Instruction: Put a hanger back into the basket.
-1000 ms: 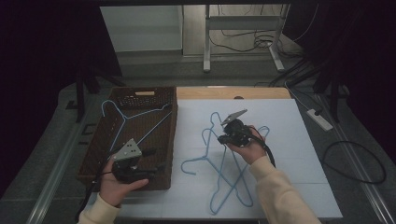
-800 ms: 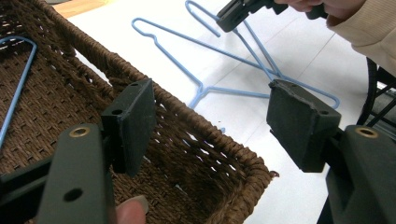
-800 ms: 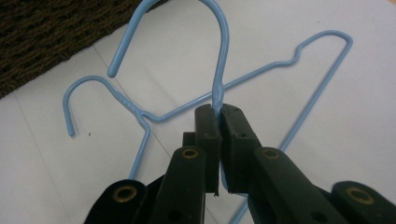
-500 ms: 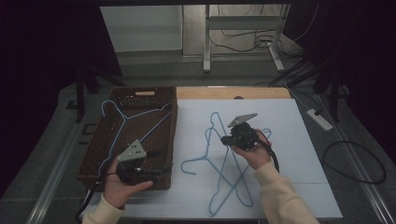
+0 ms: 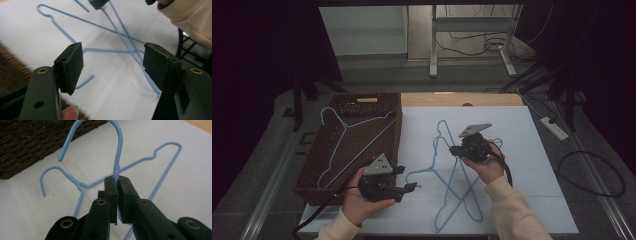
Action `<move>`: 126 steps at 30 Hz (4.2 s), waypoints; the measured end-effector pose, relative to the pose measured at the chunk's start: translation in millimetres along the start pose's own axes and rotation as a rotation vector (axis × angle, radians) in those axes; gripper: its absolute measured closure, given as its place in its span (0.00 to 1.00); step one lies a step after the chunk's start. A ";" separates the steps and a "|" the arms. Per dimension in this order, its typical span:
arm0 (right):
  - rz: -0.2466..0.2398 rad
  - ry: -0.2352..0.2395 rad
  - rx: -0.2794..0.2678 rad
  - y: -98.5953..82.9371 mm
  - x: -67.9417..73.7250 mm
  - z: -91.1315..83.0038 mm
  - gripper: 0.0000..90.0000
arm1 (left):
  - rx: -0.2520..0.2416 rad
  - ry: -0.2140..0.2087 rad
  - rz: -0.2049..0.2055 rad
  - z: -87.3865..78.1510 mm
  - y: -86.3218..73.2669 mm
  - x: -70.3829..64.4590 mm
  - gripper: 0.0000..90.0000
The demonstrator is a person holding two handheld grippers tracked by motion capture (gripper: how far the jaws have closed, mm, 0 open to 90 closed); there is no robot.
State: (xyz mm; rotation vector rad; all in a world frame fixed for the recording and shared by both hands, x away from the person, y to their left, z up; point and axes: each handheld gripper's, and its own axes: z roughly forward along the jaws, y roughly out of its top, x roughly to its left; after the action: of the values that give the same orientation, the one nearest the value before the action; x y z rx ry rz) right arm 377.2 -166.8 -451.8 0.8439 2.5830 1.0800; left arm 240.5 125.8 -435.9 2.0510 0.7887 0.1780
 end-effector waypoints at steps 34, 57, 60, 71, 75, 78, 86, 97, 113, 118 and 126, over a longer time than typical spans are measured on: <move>0.009 -0.012 -0.047 -3.4 2.0 -9.3 0.96 | 0.167 -0.066 -0.075 106.5 16.8 -27.9 0.37; 0.021 -0.012 -0.093 -8.1 1.3 -21.2 0.95 | 0.169 -0.112 -0.206 133.5 14.7 -17.4 0.90; 0.039 -0.010 -0.123 -13.3 -1.3 -28.7 0.92 | 0.153 -0.103 -0.225 132.1 14.2 -15.7 0.94; 0.069 -0.028 -0.255 -51.3 5.4 -63.7 0.56 | 0.073 -0.100 -0.247 123.1 16.6 -15.6 0.96; 0.070 -0.038 -0.274 -74.1 7.1 -71.9 0.50 | 0.053 -0.107 -0.242 117.2 18.9 -18.0 0.96; 0.084 -0.035 -0.285 -84.8 6.0 -77.7 0.47 | 0.038 -0.110 -0.236 112.3 21.0 -19.1 0.96; 0.090 -0.049 -0.302 -101.6 3.5 -86.6 0.43 | 0.004 -0.119 -0.225 99.2 26.2 -21.1 0.96; 0.107 -0.053 -0.320 -113.0 1.0 -93.7 0.43 | -0.072 -0.120 -0.199 69.3 36.8 -18.4 0.96; 0.110 -0.056 -0.301 -118.2 -2.1 -92.1 0.43 | -0.176 -0.110 -0.186 14.8 49.2 -3.6 0.96; 0.111 -0.055 -0.290 -118.8 -2.9 -90.2 0.43 | -0.212 -0.085 -0.169 -6.1 51.2 3.8 0.96; 0.111 -0.064 -0.264 -120.2 -4.3 -86.6 0.43 | -0.266 -0.040 -0.172 -35.9 49.6 19.7 0.96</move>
State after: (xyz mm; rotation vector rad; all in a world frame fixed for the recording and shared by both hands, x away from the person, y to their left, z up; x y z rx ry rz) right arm 295.0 -287.7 -475.7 0.9455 2.2981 1.3645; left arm 264.4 143.5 -378.9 1.7236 0.8644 0.1369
